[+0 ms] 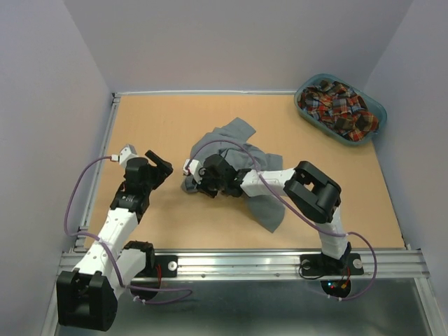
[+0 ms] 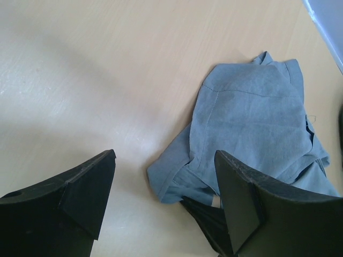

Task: Fold and stack the long sleeve shirts
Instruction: Flatten the shirt out

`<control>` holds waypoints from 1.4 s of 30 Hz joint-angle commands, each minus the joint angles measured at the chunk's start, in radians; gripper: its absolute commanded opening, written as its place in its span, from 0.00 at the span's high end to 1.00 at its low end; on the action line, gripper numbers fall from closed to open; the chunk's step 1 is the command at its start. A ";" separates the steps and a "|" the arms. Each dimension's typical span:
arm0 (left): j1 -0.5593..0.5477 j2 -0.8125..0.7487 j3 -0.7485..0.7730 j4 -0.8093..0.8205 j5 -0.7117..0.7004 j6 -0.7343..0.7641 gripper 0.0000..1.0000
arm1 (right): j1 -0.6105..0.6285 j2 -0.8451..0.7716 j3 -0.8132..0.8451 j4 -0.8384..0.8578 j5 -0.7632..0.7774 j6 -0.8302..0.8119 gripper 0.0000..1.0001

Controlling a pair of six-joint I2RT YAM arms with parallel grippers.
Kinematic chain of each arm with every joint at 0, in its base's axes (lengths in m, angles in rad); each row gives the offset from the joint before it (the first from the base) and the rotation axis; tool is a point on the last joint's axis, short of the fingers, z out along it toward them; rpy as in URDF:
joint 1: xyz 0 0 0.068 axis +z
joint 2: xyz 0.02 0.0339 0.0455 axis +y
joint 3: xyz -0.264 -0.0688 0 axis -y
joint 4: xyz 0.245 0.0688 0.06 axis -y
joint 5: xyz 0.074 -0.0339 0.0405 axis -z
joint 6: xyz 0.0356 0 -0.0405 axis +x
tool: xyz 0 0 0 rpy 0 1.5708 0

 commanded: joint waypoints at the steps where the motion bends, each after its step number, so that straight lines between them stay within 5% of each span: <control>1: 0.006 -0.044 -0.035 0.022 0.017 0.029 0.14 | -0.062 -0.076 0.081 -0.004 -0.122 0.157 0.99; 7: 0.006 -0.065 -0.098 0.097 0.089 0.002 0.14 | -0.138 -0.087 0.133 -0.011 -0.303 0.378 0.99; 21: 0.003 -0.053 -0.284 0.492 0.242 -0.107 0.23 | -0.231 -0.009 0.212 -0.015 -0.418 0.633 0.99; 30: -0.063 0.094 -0.315 0.833 0.242 -0.103 0.28 | -0.300 0.037 0.215 -0.010 -0.485 0.745 0.99; 42: -0.174 0.336 -0.221 0.970 0.175 -0.023 0.37 | -0.329 0.042 0.210 -0.002 -0.528 0.771 1.00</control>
